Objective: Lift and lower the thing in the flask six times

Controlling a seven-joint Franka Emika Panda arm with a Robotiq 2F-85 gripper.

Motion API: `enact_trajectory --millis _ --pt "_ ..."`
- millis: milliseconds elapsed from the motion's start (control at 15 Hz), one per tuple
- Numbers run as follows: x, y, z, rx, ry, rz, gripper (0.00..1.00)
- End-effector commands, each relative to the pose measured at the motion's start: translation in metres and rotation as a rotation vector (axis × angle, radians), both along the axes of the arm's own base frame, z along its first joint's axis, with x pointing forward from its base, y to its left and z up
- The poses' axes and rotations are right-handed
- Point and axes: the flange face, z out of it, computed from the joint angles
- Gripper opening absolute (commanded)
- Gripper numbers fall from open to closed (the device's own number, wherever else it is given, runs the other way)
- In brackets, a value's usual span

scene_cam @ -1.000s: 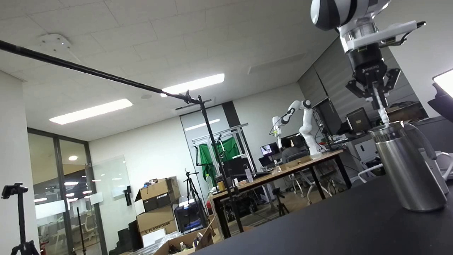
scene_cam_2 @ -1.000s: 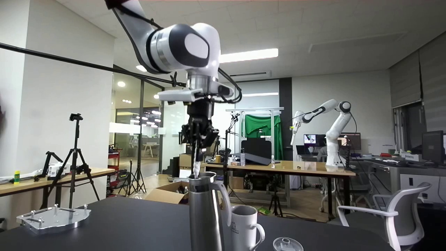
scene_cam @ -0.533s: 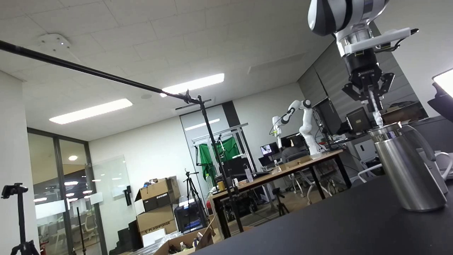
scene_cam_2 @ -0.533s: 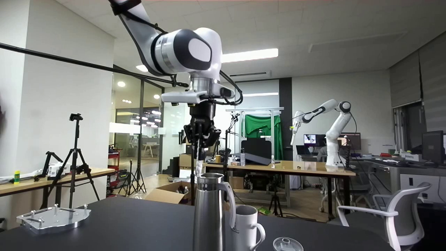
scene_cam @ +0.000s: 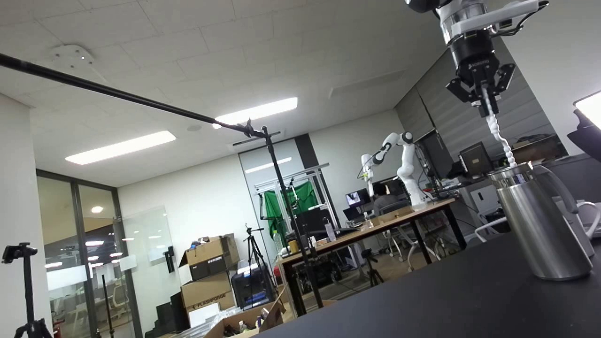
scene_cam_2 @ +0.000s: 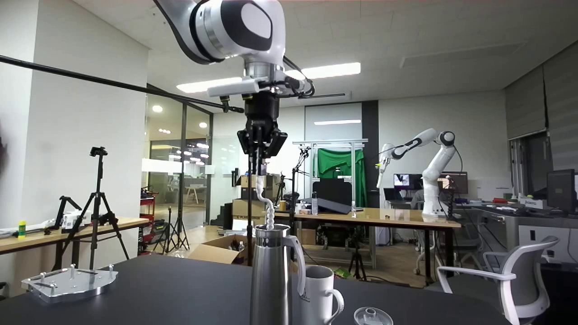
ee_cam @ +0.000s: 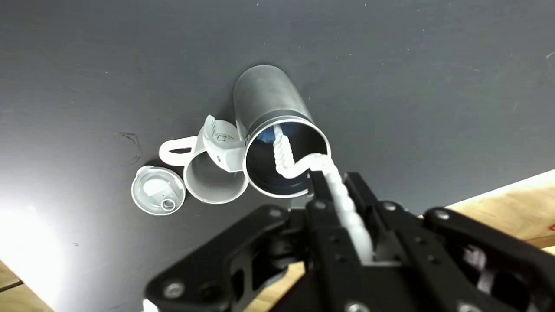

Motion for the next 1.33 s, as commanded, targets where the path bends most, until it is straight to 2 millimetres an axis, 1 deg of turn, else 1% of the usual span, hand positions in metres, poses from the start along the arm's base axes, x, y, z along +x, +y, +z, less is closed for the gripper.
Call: enact_trajectory --millis 0,200,333,400,467,1000,1067,1133,1200,1267 --pt "0.008 -0.013 -0.032 0.050 0.014 -0.026 0.04" --pt "0.014 -0.018 -0.077 0.068 0.044 -0.046 0.04" --pt "0.019 -0.017 -0.100 0.070 0.066 -0.048 0.04" --pt "0.023 -0.018 -0.094 0.060 0.051 -0.052 0.04" --pt "0.025 -0.020 -0.081 0.058 0.025 -0.054 0.04" --pt "0.002 -0.024 0.021 0.054 -0.002 -0.005 0.04" --pt "0.001 -0.026 0.027 0.050 -0.006 -0.001 0.04" --pt "0.002 -0.028 0.025 0.052 -0.006 -0.002 0.04" --pt "0.004 -0.030 0.021 0.064 -0.004 0.001 0.04" --pt "0.006 -0.032 0.013 0.069 0.011 -0.003 0.04"
